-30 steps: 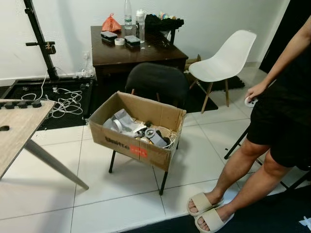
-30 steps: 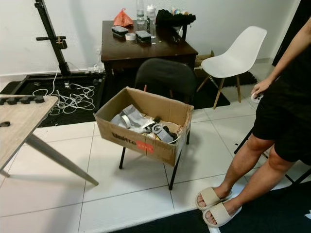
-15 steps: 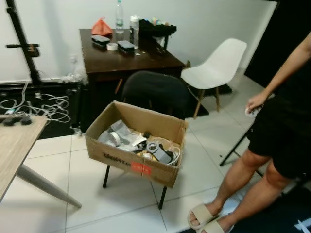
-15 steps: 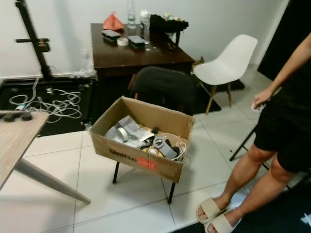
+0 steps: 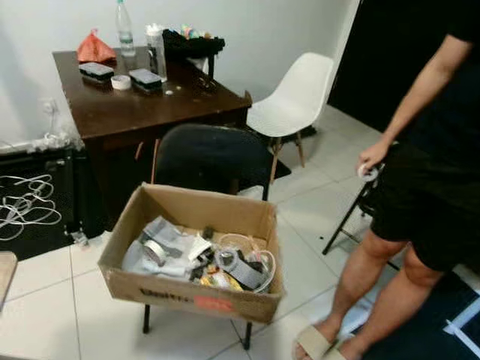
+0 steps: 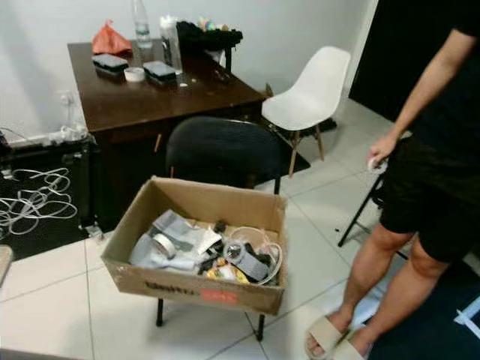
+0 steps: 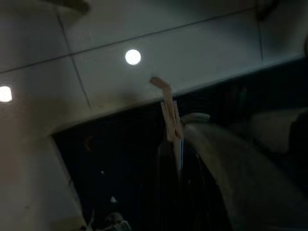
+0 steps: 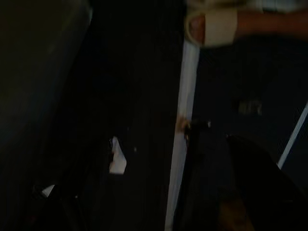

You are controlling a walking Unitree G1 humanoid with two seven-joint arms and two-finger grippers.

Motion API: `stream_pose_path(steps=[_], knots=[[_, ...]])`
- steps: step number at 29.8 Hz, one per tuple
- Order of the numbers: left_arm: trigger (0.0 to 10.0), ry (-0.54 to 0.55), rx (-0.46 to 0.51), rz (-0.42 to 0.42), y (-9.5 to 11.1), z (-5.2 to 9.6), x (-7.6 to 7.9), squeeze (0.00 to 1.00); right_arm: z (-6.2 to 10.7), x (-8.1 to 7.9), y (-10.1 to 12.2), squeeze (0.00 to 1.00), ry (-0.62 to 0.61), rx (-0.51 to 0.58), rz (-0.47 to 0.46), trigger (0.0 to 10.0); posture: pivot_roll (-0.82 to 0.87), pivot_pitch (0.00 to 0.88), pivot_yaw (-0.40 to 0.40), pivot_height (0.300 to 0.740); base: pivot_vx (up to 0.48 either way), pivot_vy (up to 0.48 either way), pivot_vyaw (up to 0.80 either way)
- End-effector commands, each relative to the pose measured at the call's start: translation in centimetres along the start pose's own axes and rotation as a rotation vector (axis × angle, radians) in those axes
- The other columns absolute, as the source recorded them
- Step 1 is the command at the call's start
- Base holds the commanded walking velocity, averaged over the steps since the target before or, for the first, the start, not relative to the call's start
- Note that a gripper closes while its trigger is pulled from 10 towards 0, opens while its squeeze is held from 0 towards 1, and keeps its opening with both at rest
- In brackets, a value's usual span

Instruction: Picking trash to rubbish bin

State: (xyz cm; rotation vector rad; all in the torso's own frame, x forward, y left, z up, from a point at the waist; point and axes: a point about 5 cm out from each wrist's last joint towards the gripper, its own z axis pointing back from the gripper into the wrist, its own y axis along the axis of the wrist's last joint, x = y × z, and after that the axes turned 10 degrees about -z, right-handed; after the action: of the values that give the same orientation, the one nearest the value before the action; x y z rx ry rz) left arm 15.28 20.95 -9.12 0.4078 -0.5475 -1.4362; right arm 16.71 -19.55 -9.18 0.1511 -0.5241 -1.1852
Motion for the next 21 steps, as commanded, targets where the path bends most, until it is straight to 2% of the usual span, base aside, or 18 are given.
stream_pose_path(steps=[1, 9, 10, 11, 12, 13, 14, 16, 18, 19, 20, 21], knots=[[10.0, -0.012, -0.024, 0.019, -0.9, 0.1, 0.3, 0.00, 0.1, -0.4, -0.8, 0.00, 0.016, -0.024, -0.002, 10.0, -0.06, 0.162, 0.034, 0.740, 0.337, 0.000, 0.00], [10.0, -0.011, 0.028, 0.034, 0.1, -0.1, 0.3, 0.00, 0.1, -0.4, -0.9, 0.00, 0.018, -0.026, -0.002, 10.0, -0.06, 0.164, 0.034, 0.740, 0.035, 0.000, 0.00], [10.0, -0.036, 0.080, 0.024, 1.3, -0.2, 0.4, 0.00, 0.1, -0.4, -0.9, 0.00, 0.019, -0.027, -0.002, 10.0, -0.06, 0.165, 0.034, 0.740, 0.000, 0.000, 0.00], [10.0, -0.036, 0.080, 0.024, 1.3, -0.2, 0.4, 0.00, 0.1, -0.4, -0.9, 0.00, 0.019, -0.027, -0.002, 10.0, -0.06, 0.165, 0.034, 0.740, 0.000, 0.000, 0.00], [10.0, -0.050, 0.120, 0.024, 2.2, -0.3, 0.5, 0.00, 0.1, -0.4, -0.9, 0.00, 0.019, -0.027, -0.002, 10.0, -0.07, 0.166, 0.034, 0.740, 0.000, 0.000, 0.00], [10.0, -0.090, 0.192, 0.045, 3.8, -0.5, 0.6, 0.00, 0.1, -0.4, -0.9, 0.00, 0.019, -0.028, -0.002, 10.0, -0.07, 0.166, 0.033, 0.740, 0.000, 0.000, 0.00], [10.0, -0.175, 0.297, 0.059, 6.3, -0.6, 1.1, 0.00, 0.1, -0.4, -0.9, 0.00, 0.019, -0.028, -0.002, 10.0, -0.07, 0.167, 0.031, 0.740, 0.000, 0.000, 0.00], [10.0, -0.213, 0.329, 0.054, 7.1, -0.6, 1.4, 0.00, 0.1, -0.4, -0.9, 0.00, 0.019, -0.029, -0.001, 10.0, -0.07, 0.167, 0.031, 0.740, 0.000, 0.000, 0.00], [10.0, -0.382, 0.438, -0.009, 9.7, -0.4, 2.8, 0.00, 0.1, -0.4, -0.9, 0.00, 0.019, -0.030, 0.001, 10.0, -0.06, 0.168, 0.029, 0.740, 0.000, 0.000, 0.00], [10.0, -0.458, 0.492, -0.009, 10.9, -0.2, 3.4, 0.00, 0.1, -0.4, -0.9, 0.00, 0.019, -0.030, 0.002, 10.0, -0.06, 0.169, 0.028, 0.740, 0.000, 0.000, 0.00], [10.0, -0.458, 0.492, -0.009, 10.9, -0.2, 3.4, 0.00, 0.1, -0.4, -0.9, 0.00, 0.019, -0.030, 0.002, 10.0, -0.06, 0.169, 0.028, 0.740, 0.000, 0.000, 0.00], [10.0, -0.569, 0.562, -0.021, 12.6, 0.2, 4.2, 0.00, 0.1, -0.3, -0.9, 0.00, 0.019, -0.031, 0.003, 10.0, -0.06, 0.171, 0.030, 0.740, 0.000, 0.000, 0.00]])
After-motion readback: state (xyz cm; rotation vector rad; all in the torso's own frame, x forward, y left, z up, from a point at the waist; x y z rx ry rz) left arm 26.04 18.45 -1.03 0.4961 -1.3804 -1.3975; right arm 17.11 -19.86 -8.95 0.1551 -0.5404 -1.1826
